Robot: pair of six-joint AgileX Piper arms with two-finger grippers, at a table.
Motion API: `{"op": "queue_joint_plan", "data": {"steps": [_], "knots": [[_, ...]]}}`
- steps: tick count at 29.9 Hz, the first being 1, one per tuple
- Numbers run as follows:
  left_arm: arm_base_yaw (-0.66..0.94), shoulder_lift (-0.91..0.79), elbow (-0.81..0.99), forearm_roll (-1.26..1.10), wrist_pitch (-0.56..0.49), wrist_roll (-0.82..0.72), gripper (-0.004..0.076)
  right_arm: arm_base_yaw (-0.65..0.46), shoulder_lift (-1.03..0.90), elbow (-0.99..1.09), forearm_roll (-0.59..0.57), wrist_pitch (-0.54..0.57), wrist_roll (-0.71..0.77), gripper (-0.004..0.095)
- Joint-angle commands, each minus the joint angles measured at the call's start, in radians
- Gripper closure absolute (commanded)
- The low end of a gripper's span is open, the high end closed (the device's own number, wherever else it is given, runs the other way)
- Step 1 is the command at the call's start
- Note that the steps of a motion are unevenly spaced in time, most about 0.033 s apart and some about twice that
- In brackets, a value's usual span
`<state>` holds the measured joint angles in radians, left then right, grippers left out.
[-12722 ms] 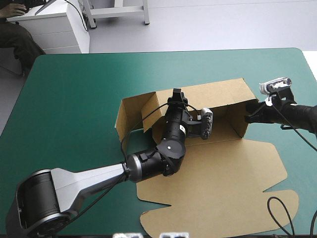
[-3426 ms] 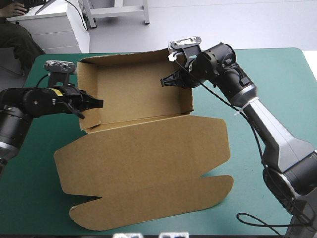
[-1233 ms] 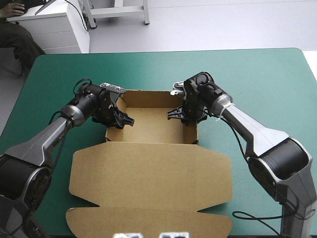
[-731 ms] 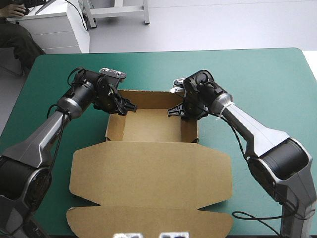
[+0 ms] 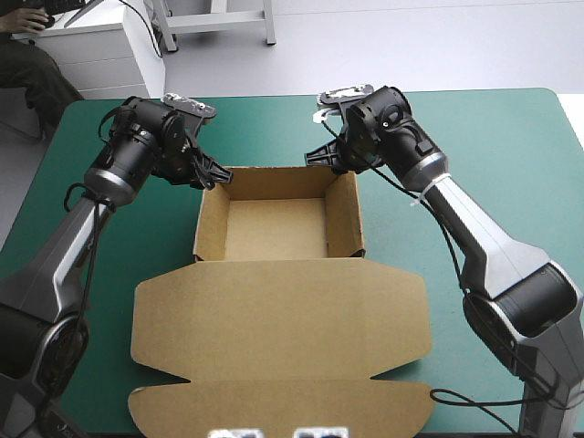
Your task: Fold the box
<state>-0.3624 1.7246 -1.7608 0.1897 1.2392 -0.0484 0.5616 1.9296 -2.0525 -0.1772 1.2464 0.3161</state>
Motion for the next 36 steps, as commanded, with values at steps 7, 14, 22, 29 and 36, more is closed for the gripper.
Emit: {"op": "queue_joint_plan", "data": {"steps": [7,14,22,29,36], "knots": [[-0.005,-0.270,-0.031,0.096,0.049,-0.009,0.0731,0.002,-0.094,-0.036,0.004,0.002,-0.012,0.0513],[-0.005,-0.456,0.003,0.082,0.049,0.013,0.0731,0.001,-0.099,-0.036,0.004,0.002,0.001,0.0514],[-0.005,-0.739,0.370,0.059,0.009,0.012,0.0731,-0.046,-0.099,-0.036,0.067,0.002,-0.001,0.0516],[-0.005,-1.043,0.756,0.059,-0.104,0.009,0.0731,-0.086,-0.093,-0.015,0.161,0.002,-0.026,0.0517],[-0.005,-1.281,1.021,0.053,-0.102,0.001,0.0731,-0.086,-0.056,0.054,0.191,0.002,-0.049,0.0517]]}}
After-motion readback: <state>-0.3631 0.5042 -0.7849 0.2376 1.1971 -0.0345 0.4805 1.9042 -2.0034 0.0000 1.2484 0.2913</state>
